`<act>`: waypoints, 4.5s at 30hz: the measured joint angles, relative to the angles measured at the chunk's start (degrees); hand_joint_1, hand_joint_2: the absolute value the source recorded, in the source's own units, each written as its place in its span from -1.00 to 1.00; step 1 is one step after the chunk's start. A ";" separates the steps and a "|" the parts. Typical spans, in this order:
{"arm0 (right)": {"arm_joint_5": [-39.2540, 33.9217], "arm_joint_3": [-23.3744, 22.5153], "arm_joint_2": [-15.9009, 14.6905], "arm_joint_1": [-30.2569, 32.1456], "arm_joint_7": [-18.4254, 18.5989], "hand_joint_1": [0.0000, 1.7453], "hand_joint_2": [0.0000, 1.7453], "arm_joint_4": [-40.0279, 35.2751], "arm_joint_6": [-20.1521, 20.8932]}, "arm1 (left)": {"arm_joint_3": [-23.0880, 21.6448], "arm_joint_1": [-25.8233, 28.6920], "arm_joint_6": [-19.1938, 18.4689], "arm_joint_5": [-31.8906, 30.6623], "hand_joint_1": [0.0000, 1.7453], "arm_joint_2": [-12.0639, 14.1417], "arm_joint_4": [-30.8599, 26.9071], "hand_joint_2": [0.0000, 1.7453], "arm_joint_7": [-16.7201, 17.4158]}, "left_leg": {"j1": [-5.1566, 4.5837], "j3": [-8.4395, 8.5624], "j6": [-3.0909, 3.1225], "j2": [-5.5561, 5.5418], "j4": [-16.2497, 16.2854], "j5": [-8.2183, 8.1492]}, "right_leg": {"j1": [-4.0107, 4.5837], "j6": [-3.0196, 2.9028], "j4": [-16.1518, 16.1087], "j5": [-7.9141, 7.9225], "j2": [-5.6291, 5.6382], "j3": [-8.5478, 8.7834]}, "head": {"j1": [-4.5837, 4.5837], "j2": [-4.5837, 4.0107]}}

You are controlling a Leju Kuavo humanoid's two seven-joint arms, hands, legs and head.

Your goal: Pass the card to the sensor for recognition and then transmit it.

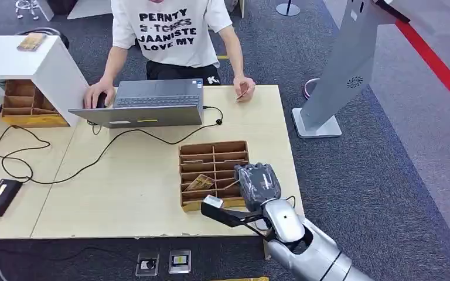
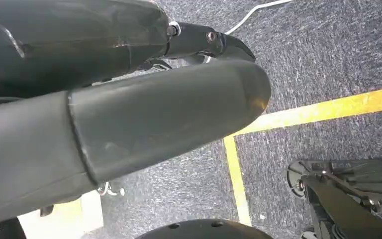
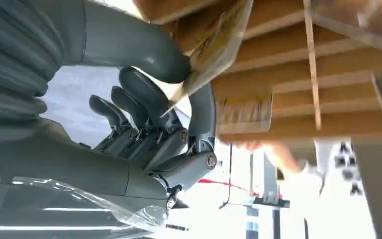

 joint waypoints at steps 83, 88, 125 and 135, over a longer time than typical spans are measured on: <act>-5.36 -3.67 1.60 -35.01 -4.89 1.00 1.00 19.72 7.95 | -3.45 -4.24 -5.16 -10.34 -1.00 -0.31 0.00 -1.00 1.36 | -0.01 -0.14 0.05 -0.14 0.06 0.04 | -0.01 0.00 0.01 0.01 -0.22 -0.02 | 0.00 -0.02; -5.31 -3.67 1.57 -35.12 -4.00 0.46 1.00 22.13 7.74 | -3.78 -4.36 -5.18 -10.54 -1.00 -0.42 0.00 -1.00 1.64 | -0.01 -0.14 0.05 -0.14 0.06 0.04 | 0.00 0.00 0.01 0.01 -0.19 -0.04 | 0.00 -0.02; -9.71 -7.74 -1.64 -26.27 -4.09 -1.00 1.00 13.94 -11.71 | -5.05 -4.11 -3.63 -10.05 -1.00 -0.83 0.00 -1.00 1.42 | 0.01 -0.08 0.05 -0.05 0.07 0.02 | 0.01 -0.01 0.01 0.01 -0.06 -0.05 | 0.00 0.00; -14.82 -17.31 1.38 2.42 -19.62 -1.00 1.00 -11.33 -26.19 | -4.55 -1.08 -1.57 -6.03 -1.00 -0.83 0.00 -1.00 -0.59 | 0.03 -0.07 -0.03 -0.08 0.04 -0.10 | 0.03 -0.03 0.00 -0.06 -0.09 -0.04 | -0.02 0.00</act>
